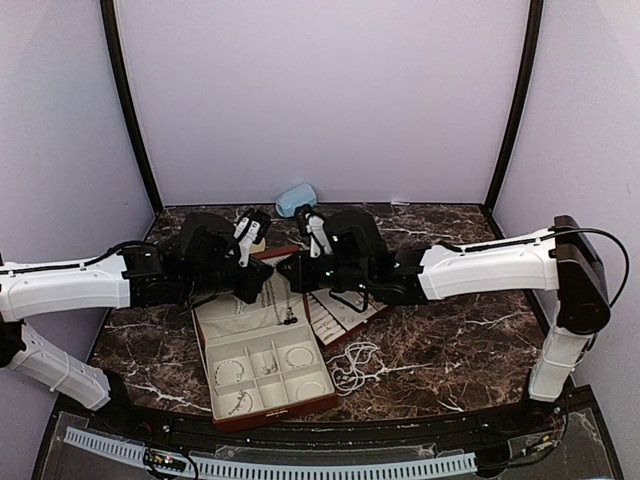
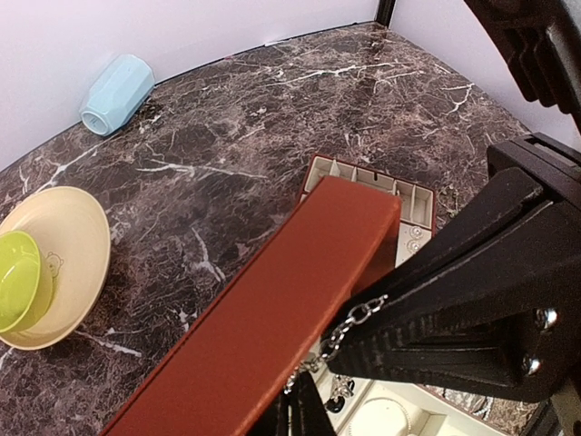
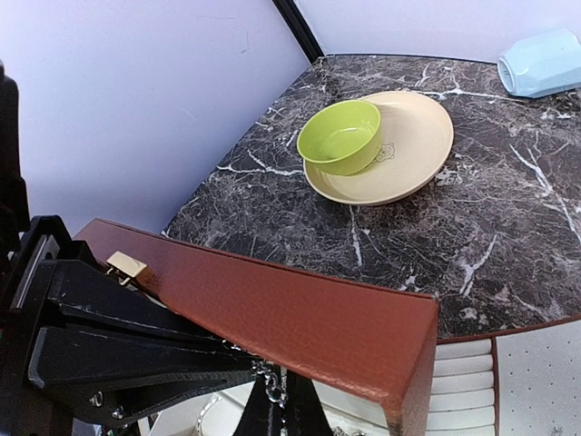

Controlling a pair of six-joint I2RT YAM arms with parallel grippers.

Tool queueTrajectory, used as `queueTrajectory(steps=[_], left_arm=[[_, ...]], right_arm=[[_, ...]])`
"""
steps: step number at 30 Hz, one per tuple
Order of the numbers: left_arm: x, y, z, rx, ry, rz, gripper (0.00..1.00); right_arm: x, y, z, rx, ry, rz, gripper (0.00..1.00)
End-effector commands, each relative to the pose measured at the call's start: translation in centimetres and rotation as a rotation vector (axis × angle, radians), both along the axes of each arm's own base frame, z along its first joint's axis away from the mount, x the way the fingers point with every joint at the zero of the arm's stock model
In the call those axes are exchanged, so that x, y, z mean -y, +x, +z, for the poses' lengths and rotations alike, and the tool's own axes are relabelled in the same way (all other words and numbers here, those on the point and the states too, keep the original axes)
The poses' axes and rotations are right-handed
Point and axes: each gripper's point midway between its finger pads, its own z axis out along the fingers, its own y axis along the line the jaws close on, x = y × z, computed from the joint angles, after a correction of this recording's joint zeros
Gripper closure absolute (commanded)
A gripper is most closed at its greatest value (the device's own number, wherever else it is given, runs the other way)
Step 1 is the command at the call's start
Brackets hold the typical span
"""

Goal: Organize the mixed jewelry
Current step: Hang the necklace on the necklace hanger.

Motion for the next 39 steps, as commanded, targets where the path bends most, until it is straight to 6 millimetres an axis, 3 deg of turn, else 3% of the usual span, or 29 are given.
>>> queueTrajectory(steps=[1,24,29,34,39], left_arm=[[0.2,0.5,1.2,0.015,-0.024,0.021,1.00],[0.0,0.3,0.3,-0.022,-0.025,0.038,0.99],[0.3,-0.4,1.2,-0.002,-0.066,-0.006,0.86],[0.5,-1.5,3.1,0.021,-0.110,-0.072,0.68],[0.2,-2.7,4.3,0.029,-0.136,-0.119,0.62]], right_arm=[[-0.1,0.4,-0.1,-0.009,0.011,-0.019,1.00],[-0.2,0.6,-1.9,-0.088,-0.011,-0.050,1.00],[-0.3,0.3,-1.7,-0.093,-0.002,-0.037,1.00],[-0.2,-0.1,-0.6,-0.085,0.026,-0.017,0.84],[0.0,-1.0,0.8,-0.080,0.065,0.020,0.70]])
